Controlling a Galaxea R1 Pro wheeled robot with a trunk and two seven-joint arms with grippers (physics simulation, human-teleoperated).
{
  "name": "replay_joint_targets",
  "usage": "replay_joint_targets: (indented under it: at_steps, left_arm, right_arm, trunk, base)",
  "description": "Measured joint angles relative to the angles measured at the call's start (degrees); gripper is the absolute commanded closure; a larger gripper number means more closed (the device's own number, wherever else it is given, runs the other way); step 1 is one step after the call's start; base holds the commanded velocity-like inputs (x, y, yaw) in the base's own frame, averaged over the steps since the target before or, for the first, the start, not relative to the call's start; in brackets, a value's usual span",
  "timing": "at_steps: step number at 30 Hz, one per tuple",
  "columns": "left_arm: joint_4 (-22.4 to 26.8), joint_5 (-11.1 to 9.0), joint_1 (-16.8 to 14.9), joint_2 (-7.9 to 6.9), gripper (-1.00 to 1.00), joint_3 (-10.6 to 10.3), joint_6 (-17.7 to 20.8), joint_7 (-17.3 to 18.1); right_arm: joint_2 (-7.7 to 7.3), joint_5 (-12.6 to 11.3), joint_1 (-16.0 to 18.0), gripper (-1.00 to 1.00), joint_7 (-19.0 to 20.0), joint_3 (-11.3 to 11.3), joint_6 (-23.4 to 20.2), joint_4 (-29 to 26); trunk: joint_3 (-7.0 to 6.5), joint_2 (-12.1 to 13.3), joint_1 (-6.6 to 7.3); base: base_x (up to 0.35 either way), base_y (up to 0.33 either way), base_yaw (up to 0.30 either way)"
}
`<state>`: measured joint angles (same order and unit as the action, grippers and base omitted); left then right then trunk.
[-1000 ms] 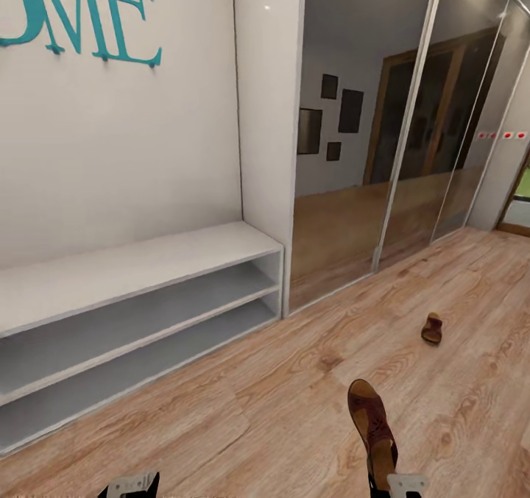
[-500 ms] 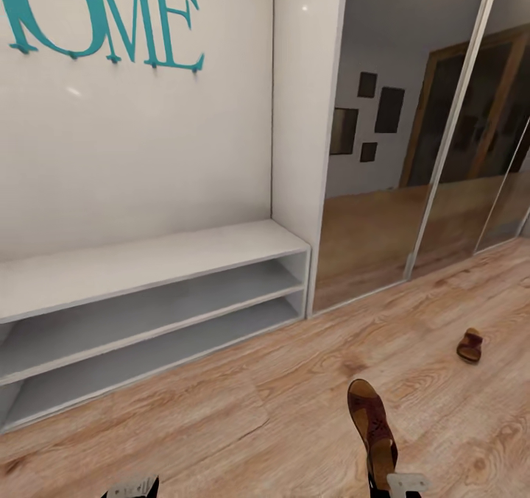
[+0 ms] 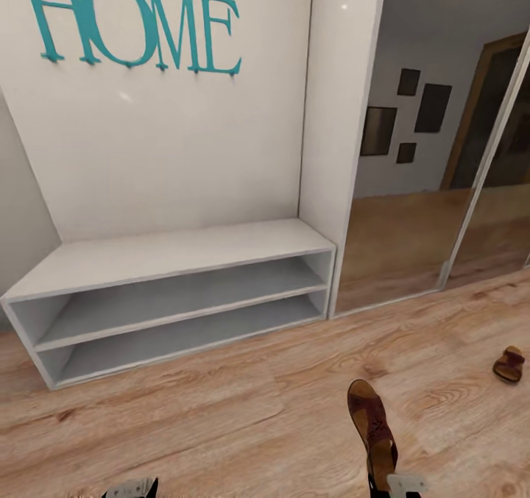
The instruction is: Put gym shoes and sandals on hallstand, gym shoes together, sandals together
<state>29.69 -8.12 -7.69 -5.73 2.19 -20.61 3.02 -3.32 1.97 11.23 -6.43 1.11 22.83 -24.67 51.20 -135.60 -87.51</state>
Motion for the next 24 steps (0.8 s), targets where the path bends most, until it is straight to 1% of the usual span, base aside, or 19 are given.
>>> replay_joint_targets:
  at_steps: [10,12,15,16,20,24]
  left_arm:
    - [-0.01,0.00,0.00,-0.06,-1.00,0.00,-0.05,0.00]
    - [-0.01,0.00,0.00,-0.07,-1.00,0.00,-0.57,0.00]
    - [-0.45,0.03,0.00,-0.13,-1.00,0.01,-3.01,0.00]
    - [-1.03,0.03,0.00,-0.14,-1.00,0.01,-4.32,0.00]
    - [-2.81,-0.01,0.03,-0.06,-1.00,0.01,-7.62,0.00]
    - [-3.38,-0.02,0.01,-0.14,-1.00,0.05,-9.11,-0.02]
  right_arm:
    - [0.00,-0.07,0.00,1.00,0.00,0.00,0.00,0.04]
    - [0.00,-0.07,0.00,1.00,0.00,0.00,0.00,0.05]
    - [0.00,-0.08,0.00,1.00,0.00,0.00,0.00,0.05]
    - [0.00,-0.08,0.00,1.00,-0.01,-0.03,0.00,0.05]
    - [0.00,-0.08,0.00,1.00,0.00,-0.01,0.01,0.02]
    - [0.00,-0.09,0.00,1.00,-0.01,-0.06,0.04,0.02]
  trunk:
    - [0.00,0.00,0.00]
    - [0.00,0.00,0.00]
    - [0.00,0.00,0.00]
    - [0.00,0.00,0.00]
    - [0.00,0.00,0.00]
    - [0.00,0.00,0.00]
  base:
    - [-0.001,-0.001,0.279]
    - [0.000,0.000,0.279]
    - [0.000,0.000,0.279]
    - [0.000,0.000,0.279]
    - [0.000,0.000,0.279]
    - [0.000,0.000,0.279]
